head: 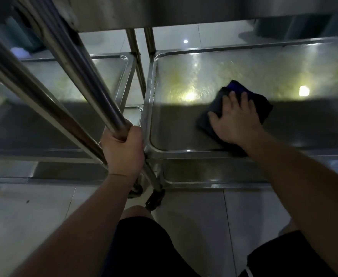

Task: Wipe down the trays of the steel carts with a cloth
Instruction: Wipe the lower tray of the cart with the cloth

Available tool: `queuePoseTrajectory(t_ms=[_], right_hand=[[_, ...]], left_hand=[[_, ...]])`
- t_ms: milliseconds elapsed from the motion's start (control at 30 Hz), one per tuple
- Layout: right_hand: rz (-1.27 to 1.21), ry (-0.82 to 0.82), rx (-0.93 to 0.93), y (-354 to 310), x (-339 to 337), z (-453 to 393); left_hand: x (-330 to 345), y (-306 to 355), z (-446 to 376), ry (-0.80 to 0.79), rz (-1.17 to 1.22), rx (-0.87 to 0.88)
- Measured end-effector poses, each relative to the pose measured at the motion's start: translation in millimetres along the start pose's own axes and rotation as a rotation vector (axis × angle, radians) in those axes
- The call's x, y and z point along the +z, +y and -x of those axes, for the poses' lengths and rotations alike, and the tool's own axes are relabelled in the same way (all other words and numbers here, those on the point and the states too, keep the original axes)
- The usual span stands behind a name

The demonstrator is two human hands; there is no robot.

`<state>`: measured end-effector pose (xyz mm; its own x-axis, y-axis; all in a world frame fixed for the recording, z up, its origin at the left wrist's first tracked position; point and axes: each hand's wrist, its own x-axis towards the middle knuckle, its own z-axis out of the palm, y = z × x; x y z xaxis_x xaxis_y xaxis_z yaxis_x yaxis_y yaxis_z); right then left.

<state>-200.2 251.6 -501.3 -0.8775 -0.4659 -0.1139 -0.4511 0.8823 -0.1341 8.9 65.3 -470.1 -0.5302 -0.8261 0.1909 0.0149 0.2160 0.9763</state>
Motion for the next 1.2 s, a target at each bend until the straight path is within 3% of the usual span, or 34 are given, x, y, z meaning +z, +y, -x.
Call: queuePoseTrajectory(t_ms=[233, 333, 433, 500, 600, 700, 833, 1000, 1200], right_hand=[[-0.067, -0.095, -0.461, -162, 18, -3], [-0.081, -0.159, -0.719, -139, 18, 21], [-0.083, -0.262, -0.861, -80, 6, 43], [-0.101, -0.326, -0.830, -32, -7, 53], [-0.144, -0.272, -0.755, 9, -17, 61], [-0.106, -0.212, -0.656, -16, -3, 32], [-0.121, -0.146, -0.531, -98, 12, -8], [-0.121, -0.078, -0.609, -122, 24, 23], [-0.073, -0.332, -0.822, -68, 2, 51]], left_hand=[[0, -2, -3, -0.005, 0.009, 0.051], [0, -5, -5, -0.002, 0.032, 0.043], [0, -8, -7, 0.017, 0.000, 0.067], [-1, -10, -7, 0.015, -0.017, 0.083], [0, -10, -6, 0.017, -0.015, 0.097], [1, -11, -7, 0.020, -0.011, 0.087], [1, -11, -7, 0.016, 0.012, 0.069], [3, -12, -8, 0.028, 0.038, 0.060], [2, -6, -4, 0.004, 0.028, 0.042]])
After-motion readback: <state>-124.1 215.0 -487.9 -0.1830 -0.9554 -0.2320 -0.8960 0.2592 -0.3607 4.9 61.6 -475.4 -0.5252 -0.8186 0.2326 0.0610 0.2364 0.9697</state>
